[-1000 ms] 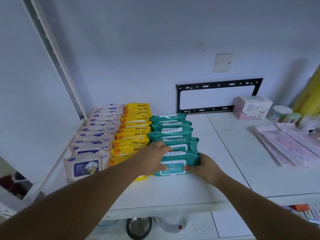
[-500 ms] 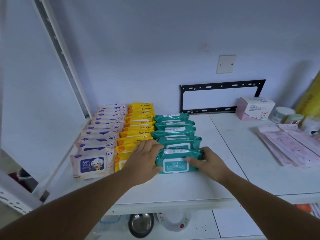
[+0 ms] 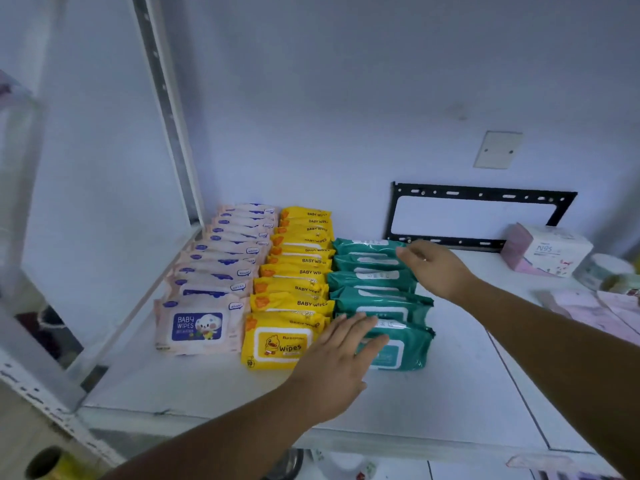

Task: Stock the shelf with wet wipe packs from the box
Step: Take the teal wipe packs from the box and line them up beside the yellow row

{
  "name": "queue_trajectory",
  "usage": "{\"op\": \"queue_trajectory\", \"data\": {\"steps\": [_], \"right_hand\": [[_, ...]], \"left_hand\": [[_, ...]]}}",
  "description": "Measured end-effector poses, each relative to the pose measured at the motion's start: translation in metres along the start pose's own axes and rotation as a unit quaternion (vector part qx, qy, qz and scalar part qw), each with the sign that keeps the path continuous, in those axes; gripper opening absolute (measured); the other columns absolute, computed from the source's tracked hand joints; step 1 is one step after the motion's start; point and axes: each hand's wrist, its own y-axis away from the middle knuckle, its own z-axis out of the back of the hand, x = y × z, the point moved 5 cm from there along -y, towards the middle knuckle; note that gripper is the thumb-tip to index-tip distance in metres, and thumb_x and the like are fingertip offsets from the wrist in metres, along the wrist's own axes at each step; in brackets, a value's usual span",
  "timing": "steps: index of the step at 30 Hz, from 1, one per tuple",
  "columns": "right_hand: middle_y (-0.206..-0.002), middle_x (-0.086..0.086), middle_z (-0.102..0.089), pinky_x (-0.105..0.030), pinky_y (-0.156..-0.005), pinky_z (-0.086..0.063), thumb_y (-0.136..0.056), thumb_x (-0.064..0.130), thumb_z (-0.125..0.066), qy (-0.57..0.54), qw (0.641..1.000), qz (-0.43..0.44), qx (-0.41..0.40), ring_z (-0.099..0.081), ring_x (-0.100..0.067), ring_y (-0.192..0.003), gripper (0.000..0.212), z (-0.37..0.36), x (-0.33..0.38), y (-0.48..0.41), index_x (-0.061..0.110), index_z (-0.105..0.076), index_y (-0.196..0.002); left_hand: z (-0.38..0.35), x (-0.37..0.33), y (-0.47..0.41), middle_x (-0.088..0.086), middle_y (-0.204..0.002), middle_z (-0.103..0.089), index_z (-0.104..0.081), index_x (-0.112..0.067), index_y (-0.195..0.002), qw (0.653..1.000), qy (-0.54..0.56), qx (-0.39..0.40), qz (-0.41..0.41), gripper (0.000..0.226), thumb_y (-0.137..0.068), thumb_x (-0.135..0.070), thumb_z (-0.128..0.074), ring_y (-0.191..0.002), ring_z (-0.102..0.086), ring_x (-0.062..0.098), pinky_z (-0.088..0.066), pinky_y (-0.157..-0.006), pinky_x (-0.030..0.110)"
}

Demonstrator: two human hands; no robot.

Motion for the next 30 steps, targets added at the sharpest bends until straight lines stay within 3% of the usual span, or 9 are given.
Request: {"op": "queue_trajectory", "data": {"steps": [7,13,16,19,22,25,30], "right_hand": [[-0.139,-0.001,-0.057,-0.038,-0.101,-0.039,-0.096,0.07,-0.037,0.063,0.99,0.071,0.109,-0.054,-0.021,-0.119,0.057,-0.02,0.031,-0.102,0.027,-0.06,-0.125],[-0.16,-0.003,-0.038,-0.043,-0.119,-0.024,-0.093,0.077,-0.024,0.115,0.958,0.035,0.26,-0.038,-0.027,-0.145,0.083,-0.062,0.024,-0.146,0.022,-0.042,-0.152],[-0.162,-0.001,-0.035,-0.043,-0.122,-0.021,-0.084,0.087,-0.022,0.135,0.944,0.048,0.298,-0.036,-0.025,-0.147,0.094,-0.075,0.02,-0.15,0.026,-0.04,-0.153],[-0.159,0.0,-0.041,-0.046,-0.12,-0.024,-0.061,0.103,-0.02,0.126,0.941,0.056,0.308,-0.04,-0.026,-0.144,0.117,-0.075,0.02,-0.149,0.031,-0.044,-0.15],[-0.155,0.001,-0.047,-0.044,-0.119,-0.027,-0.069,0.097,-0.024,0.116,0.934,0.065,0.331,-0.046,-0.024,-0.14,0.104,-0.078,0.016,-0.144,0.031,-0.053,-0.144],[-0.152,0.004,-0.051,-0.044,-0.119,-0.03,-0.062,0.104,-0.022,0.116,0.932,0.088,0.332,-0.05,-0.02,-0.135,0.111,-0.077,0.012,-0.143,0.035,-0.055,-0.142],[-0.154,0.0,-0.048,-0.043,-0.118,-0.03,-0.063,0.103,-0.02,0.119,0.934,0.094,0.322,-0.047,-0.024,-0.138,0.115,-0.068,0.012,-0.137,0.029,-0.054,-0.145]], "left_hand": [[-0.004,0.01,-0.028,0.01,-0.168,-0.013,-0.011,-0.024,-0.159,0.998,-0.025,0.01,0.061,0.092,-0.087,-0.021,-0.067,-0.154,-0.013,0.027,-0.008,-0.123,0.047],[-0.002,0.011,-0.029,0.005,-0.163,-0.027,-0.022,-0.029,-0.156,0.997,-0.019,0.015,0.07,0.067,-0.096,-0.024,-0.05,-0.152,-0.024,0.024,-0.021,-0.123,0.044],[-0.004,0.01,-0.028,0.001,-0.16,-0.034,-0.028,-0.031,-0.154,0.996,-0.025,0.01,0.083,0.056,-0.1,-0.025,-0.043,-0.149,-0.029,0.021,-0.023,-0.123,0.042],[-0.002,0.012,-0.03,0.001,-0.16,-0.034,-0.029,-0.031,-0.153,0.995,-0.034,0.014,0.096,0.053,-0.102,-0.024,-0.039,-0.149,-0.029,0.021,-0.022,-0.124,0.041],[-0.004,0.011,-0.03,0.001,-0.162,-0.031,-0.03,-0.032,-0.153,0.995,-0.04,0.027,0.09,0.05,-0.103,-0.026,-0.031,-0.149,-0.029,0.021,-0.021,-0.124,0.041],[-0.003,0.013,-0.029,0.0,-0.162,-0.03,-0.031,-0.034,-0.152,0.994,-0.052,0.034,0.09,0.048,-0.105,-0.028,-0.027,-0.15,-0.029,0.019,-0.02,-0.124,0.04],[-0.003,0.011,-0.029,0.003,-0.165,-0.025,-0.028,-0.031,-0.154,0.994,-0.056,0.046,0.085,0.051,-0.104,-0.027,-0.038,-0.151,-0.025,0.021,-0.022,-0.123,0.044]]}}
